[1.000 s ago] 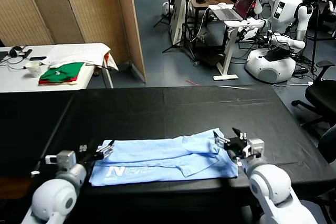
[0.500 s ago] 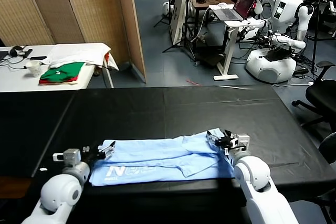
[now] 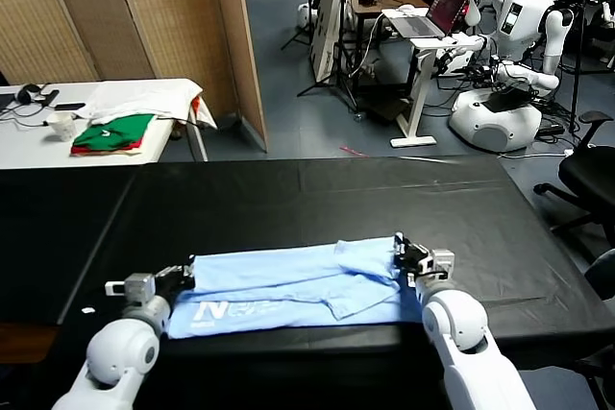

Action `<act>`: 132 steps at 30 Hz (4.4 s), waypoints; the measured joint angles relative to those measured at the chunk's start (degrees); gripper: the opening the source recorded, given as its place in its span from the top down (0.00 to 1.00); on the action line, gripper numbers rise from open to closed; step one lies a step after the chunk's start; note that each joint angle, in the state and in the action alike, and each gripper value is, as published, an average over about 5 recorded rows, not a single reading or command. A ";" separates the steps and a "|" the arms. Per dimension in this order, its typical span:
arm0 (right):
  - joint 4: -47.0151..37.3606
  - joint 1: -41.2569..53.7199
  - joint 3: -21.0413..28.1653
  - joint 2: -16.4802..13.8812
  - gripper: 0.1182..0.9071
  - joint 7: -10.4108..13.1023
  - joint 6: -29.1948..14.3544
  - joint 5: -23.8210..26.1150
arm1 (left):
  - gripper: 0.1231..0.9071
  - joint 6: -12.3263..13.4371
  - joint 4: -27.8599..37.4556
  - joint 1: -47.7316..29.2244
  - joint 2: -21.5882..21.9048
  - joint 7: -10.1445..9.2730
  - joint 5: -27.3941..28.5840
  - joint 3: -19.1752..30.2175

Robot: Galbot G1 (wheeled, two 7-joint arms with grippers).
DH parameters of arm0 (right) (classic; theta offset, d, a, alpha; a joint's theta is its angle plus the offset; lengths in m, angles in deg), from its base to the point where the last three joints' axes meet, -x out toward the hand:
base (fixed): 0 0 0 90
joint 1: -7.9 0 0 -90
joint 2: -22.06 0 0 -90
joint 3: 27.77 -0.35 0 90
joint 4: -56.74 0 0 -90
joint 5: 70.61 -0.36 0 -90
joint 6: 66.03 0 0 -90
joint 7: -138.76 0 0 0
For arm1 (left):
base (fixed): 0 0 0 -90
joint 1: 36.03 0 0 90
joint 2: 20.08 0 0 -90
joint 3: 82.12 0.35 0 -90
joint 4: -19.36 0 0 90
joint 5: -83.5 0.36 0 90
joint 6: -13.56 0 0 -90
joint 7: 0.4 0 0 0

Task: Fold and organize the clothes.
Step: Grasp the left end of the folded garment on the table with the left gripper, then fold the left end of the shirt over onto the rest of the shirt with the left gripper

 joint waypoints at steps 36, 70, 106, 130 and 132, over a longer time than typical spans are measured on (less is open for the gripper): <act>15.17 -14.00 -8.45 -1.55 0.00 -5.29 -2.79 -0.39 | 0.00 3.75 -6.82 13.90 -6.18 3.60 -7.87 -8.43; 15.63 -15.30 -7.84 -0.62 0.00 -5.96 -3.69 0.32 | 0.93 8.09 -5.72 17.36 1.66 3.76 16.67 -14.33; 18.19 -25.02 -12.58 3.96 0.00 -6.34 -6.40 6.27 | 0.93 3.57 -14.43 9.41 -12.66 0.16 -10.90 11.55; 17.50 -24.60 -10.99 4.52 0.00 -6.77 -6.34 7.57 | 0.93 4.23 -10.14 7.17 -18.66 1.55 -6.87 16.83; 17.55 -24.64 -10.78 4.47 0.00 -7.05 -6.34 7.73 | 0.93 4.23 -10.02 7.32 -18.94 1.85 -6.19 16.98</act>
